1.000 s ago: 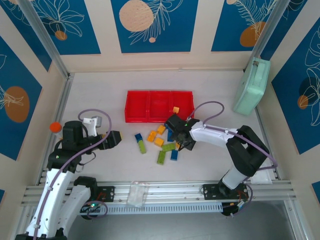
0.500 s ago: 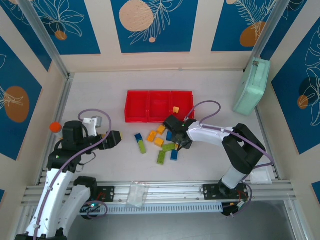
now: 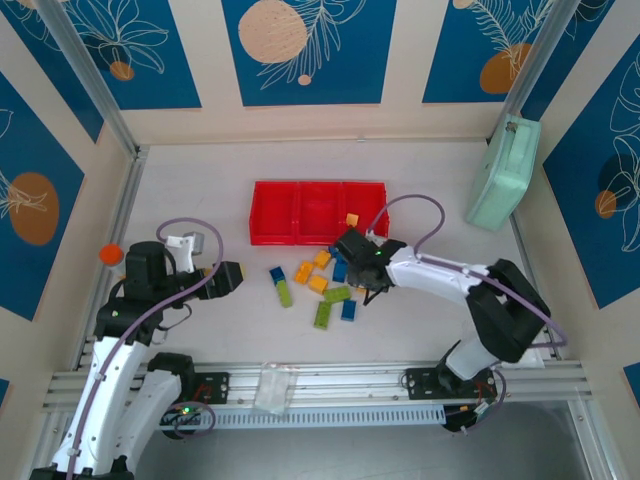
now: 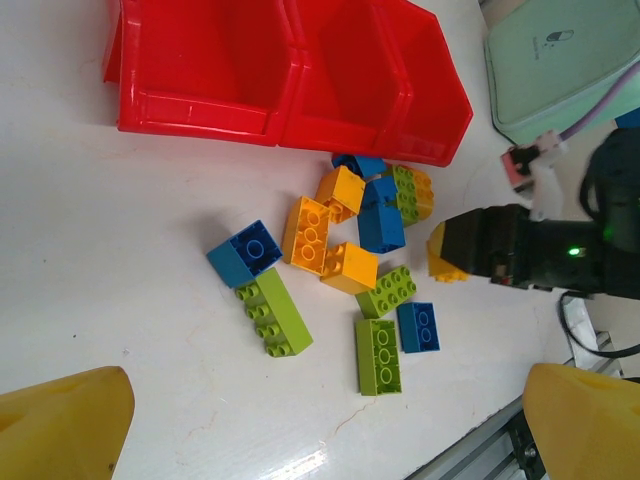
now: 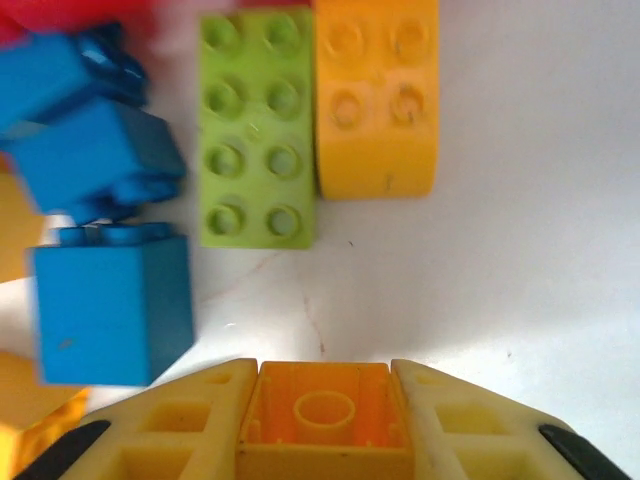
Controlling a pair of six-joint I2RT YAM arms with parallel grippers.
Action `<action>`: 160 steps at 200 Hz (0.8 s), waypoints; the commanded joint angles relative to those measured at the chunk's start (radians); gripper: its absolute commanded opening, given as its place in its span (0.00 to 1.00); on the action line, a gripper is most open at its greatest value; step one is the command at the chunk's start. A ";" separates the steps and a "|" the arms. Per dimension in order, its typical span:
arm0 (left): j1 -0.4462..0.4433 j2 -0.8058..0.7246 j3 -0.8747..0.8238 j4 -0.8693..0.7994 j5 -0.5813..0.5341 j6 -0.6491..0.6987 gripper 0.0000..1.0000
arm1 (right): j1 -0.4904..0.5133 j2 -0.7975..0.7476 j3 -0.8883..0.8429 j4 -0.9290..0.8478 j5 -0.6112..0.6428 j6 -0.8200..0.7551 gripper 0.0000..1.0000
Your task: Sort the legos into containers by color
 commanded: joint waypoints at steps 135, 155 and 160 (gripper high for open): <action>-0.007 0.020 -0.005 0.018 0.006 0.008 0.99 | -0.386 0.335 0.613 0.146 -0.320 -0.624 0.30; -0.007 0.021 -0.005 0.016 0.004 0.008 0.99 | -0.421 0.418 0.669 0.133 -0.382 -0.602 0.31; -0.007 0.020 -0.004 0.016 0.003 0.009 0.99 | -0.426 0.434 0.683 0.127 -0.385 -0.602 0.31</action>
